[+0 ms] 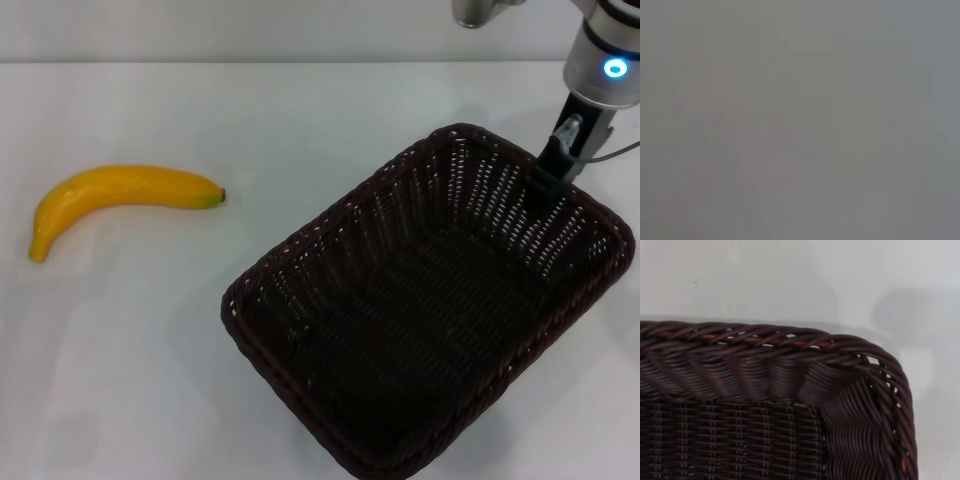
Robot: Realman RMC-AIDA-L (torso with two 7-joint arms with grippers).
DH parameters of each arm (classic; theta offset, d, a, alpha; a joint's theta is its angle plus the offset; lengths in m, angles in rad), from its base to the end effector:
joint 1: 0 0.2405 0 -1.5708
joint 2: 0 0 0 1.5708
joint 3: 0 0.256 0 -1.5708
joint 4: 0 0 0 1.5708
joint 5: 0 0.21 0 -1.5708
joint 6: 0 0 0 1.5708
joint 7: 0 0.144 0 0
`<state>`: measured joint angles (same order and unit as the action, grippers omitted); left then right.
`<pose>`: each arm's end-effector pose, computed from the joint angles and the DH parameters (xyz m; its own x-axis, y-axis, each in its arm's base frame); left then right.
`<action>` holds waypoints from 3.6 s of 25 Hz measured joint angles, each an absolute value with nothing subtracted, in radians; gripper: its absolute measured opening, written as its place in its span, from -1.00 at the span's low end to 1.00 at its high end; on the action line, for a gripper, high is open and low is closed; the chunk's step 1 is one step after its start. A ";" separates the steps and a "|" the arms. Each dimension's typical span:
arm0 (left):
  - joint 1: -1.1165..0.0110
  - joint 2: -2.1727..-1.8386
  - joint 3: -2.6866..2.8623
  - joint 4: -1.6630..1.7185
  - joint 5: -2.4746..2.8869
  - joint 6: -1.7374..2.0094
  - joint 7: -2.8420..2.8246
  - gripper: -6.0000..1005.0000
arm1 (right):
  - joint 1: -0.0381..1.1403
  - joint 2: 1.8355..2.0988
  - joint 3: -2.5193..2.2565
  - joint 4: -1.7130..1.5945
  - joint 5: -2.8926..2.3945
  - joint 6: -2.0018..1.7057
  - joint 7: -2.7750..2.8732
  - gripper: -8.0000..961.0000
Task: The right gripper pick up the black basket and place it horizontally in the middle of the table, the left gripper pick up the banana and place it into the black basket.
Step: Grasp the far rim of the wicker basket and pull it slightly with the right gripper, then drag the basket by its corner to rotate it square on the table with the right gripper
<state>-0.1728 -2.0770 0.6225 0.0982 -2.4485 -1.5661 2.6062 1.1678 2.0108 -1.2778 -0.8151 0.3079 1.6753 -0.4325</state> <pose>-0.3910 0.2216 0.0661 0.5322 -0.2705 0.8022 0.8397 0.0481 -0.5409 0.1148 0.4193 0.0072 0.5400 -0.7144 0.4449 -0.4742 -0.6950 -0.5405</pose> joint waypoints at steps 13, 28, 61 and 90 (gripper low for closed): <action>-0.165 -2.074 0.621 0.135 -2.468 -1.556 2.598 0.70 | 1.129 1.974 -0.889 -0.889 0.161 1.812 -0.265 -0.54; -0.196 -2.066 0.621 0.162 -2.474 -1.490 2.607 0.69 | 0.939 2.011 -0.728 -1.165 0.263 1.840 -0.237 -0.59; -0.236 -2.070 0.628 0.178 -2.463 -1.456 2.611 0.67 | 0.632 2.013 -1.262 -1.466 0.643 1.684 0.148 -0.62; -0.204 -2.076 0.629 0.169 -2.463 -1.469 2.611 0.65 | 0.772 2.009 -1.536 -1.468 0.466 1.838 0.291 -0.33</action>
<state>-0.2043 -2.0755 0.6289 0.1686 -2.4635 -1.4688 2.6109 0.7721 2.0086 -1.5364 -1.4675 0.4662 1.8375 0.2915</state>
